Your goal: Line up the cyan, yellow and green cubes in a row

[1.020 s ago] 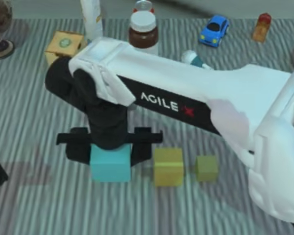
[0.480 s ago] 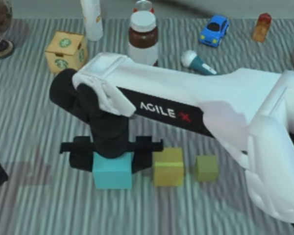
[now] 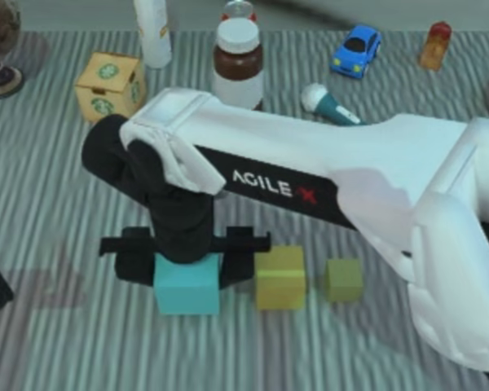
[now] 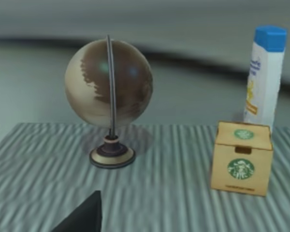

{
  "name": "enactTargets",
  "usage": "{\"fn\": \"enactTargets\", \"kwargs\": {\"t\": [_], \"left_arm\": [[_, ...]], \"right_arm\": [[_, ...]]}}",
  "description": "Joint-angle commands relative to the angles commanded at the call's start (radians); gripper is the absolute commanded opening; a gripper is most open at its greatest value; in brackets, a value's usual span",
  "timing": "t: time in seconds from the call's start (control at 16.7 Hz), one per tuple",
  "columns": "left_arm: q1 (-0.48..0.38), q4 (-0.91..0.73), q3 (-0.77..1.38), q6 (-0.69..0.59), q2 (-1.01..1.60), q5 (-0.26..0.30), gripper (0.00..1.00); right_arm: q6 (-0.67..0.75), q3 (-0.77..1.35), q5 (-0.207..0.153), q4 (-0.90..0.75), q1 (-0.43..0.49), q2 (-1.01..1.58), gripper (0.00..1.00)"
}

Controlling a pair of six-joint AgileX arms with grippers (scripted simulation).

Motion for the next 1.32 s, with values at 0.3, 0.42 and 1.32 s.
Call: {"fn": "enactTargets", "kwargs": {"t": [0.3, 0.42, 1.32], "left_arm": [[0.000, 0.000, 0.000, 0.000, 0.000, 0.000, 1.00], [0.000, 0.000, 0.000, 0.000, 0.000, 0.000, 1.00], [0.000, 0.000, 0.000, 0.000, 0.000, 0.000, 1.00]], "right_arm": [[0.000, 0.000, 0.000, 0.000, 0.000, 0.000, 1.00], [0.000, 0.000, 0.000, 0.000, 0.000, 0.000, 1.00], [0.000, 0.299, 0.000, -0.285, 0.006, 0.014, 1.00]]}}
